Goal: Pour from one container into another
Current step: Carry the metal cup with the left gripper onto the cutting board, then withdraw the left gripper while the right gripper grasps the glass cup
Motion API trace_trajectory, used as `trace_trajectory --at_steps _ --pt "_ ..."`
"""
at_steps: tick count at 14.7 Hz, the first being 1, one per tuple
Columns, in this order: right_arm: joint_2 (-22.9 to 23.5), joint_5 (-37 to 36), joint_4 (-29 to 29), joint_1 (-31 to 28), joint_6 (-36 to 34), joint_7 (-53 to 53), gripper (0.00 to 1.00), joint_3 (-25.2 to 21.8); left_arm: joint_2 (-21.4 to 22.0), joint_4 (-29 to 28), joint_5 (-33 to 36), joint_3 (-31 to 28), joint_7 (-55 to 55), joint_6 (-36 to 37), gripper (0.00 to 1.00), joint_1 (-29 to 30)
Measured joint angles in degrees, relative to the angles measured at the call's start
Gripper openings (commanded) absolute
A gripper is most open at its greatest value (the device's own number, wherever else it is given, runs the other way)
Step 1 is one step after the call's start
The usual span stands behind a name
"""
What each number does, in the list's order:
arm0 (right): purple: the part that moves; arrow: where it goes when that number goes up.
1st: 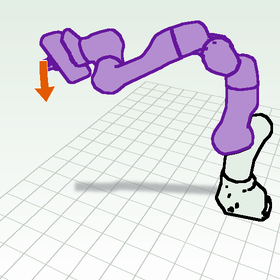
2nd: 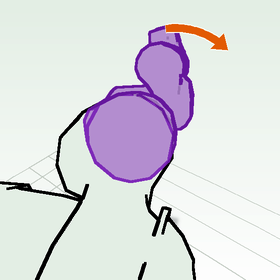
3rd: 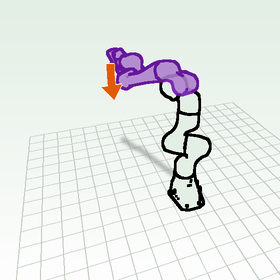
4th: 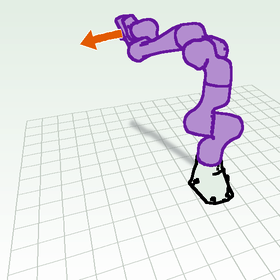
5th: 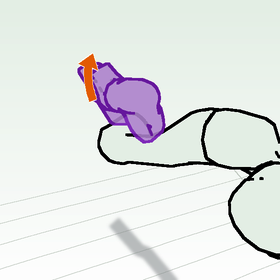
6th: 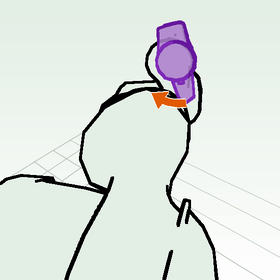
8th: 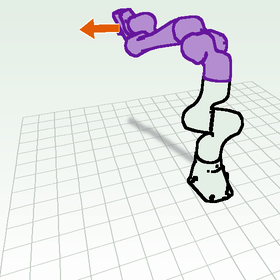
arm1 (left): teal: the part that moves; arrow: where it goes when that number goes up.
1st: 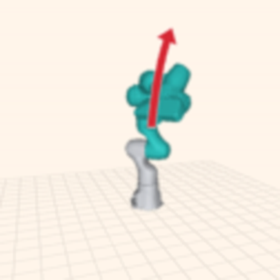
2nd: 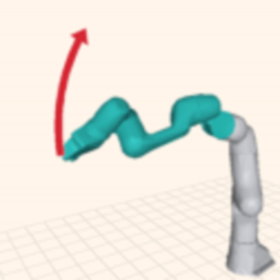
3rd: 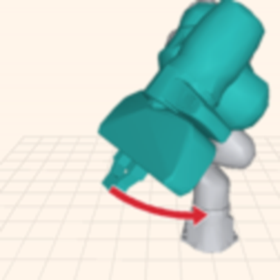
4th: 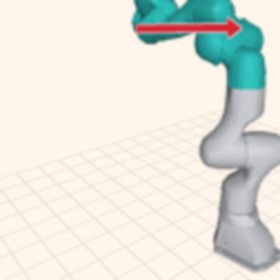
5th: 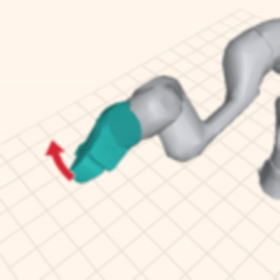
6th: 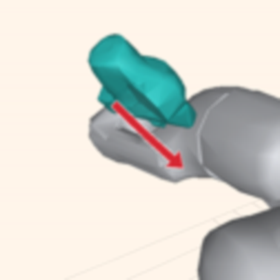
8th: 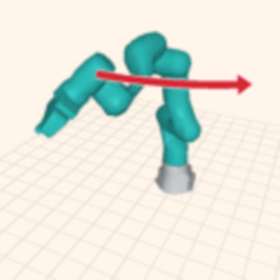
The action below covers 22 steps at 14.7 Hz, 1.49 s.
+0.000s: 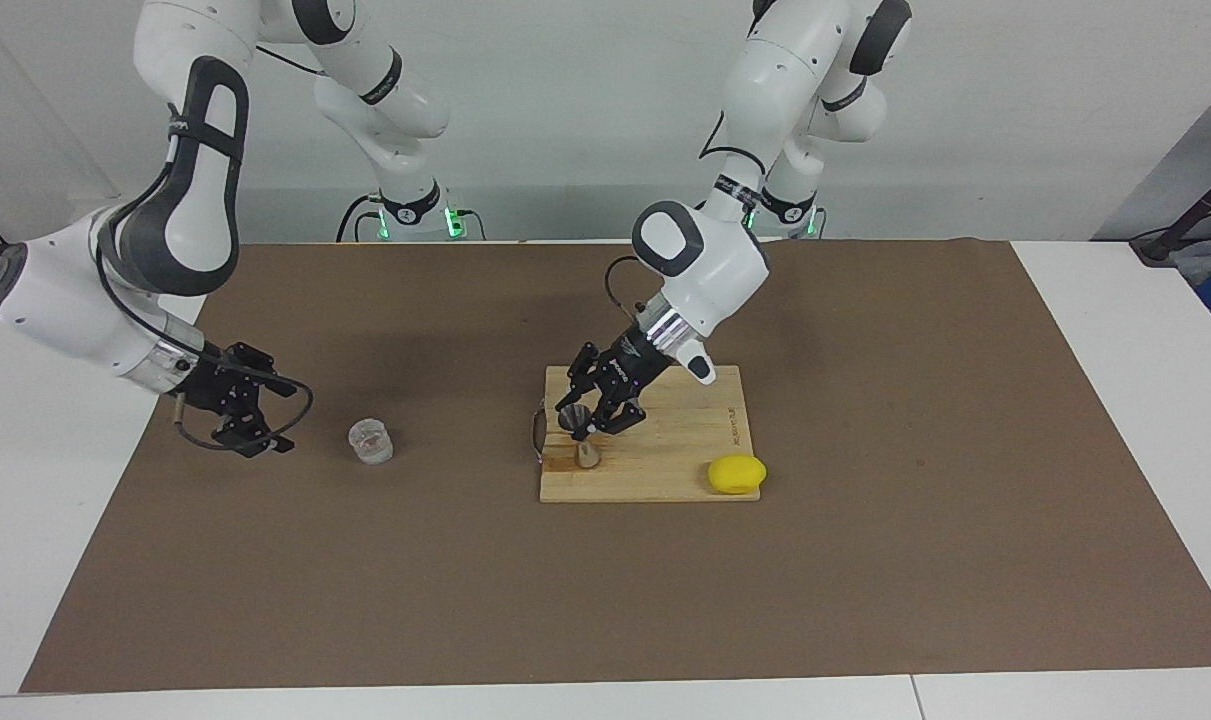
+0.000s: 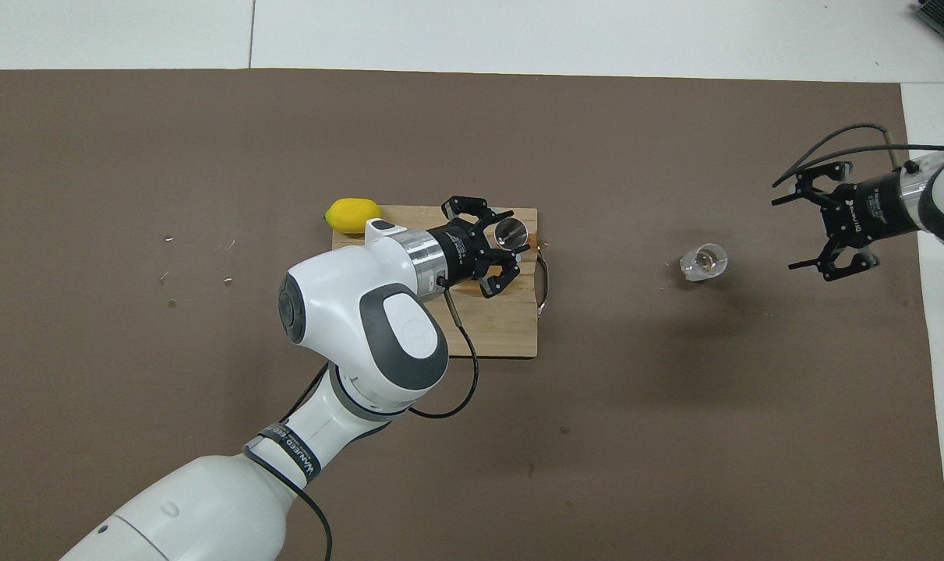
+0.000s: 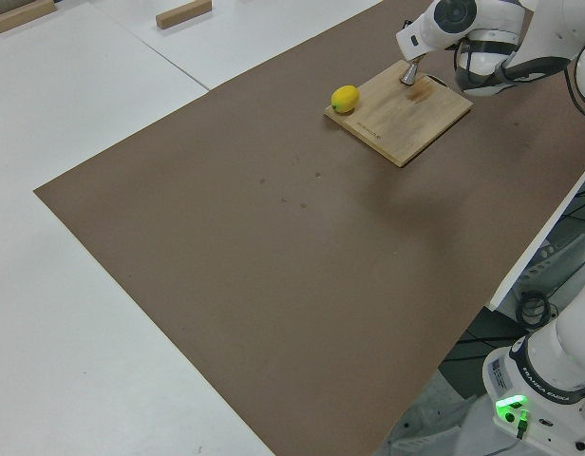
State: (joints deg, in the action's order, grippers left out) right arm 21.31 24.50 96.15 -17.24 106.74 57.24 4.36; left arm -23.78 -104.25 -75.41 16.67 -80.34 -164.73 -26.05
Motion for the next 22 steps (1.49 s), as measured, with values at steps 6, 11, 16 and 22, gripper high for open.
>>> trace_trajectory --at_steps 6,11,16,22 --pt "6.72 7.45 0.09 -1.69 0.45 -0.21 1.0 0.12 -0.03 -0.84 2.62 -0.71 0.0 -0.31 1.0 0.31" --pt "8.55 13.09 2.65 -1.7 3.27 -4.93 1.0 0.13 0.01 -0.77 7.88 -0.8 -0.19 1.21 1.0 0.56" --pt "8.55 16.34 7.22 -1.68 5.12 -9.25 1.0 0.24 1.64 0.31 14.87 -0.62 -0.3 14.6 1.0 7.17" --pt "8.38 16.5 8.12 -1.23 5.11 -9.42 1.0 0.42 3.32 4.75 28.53 -0.23 -0.42 32.5 1.0 15.62"
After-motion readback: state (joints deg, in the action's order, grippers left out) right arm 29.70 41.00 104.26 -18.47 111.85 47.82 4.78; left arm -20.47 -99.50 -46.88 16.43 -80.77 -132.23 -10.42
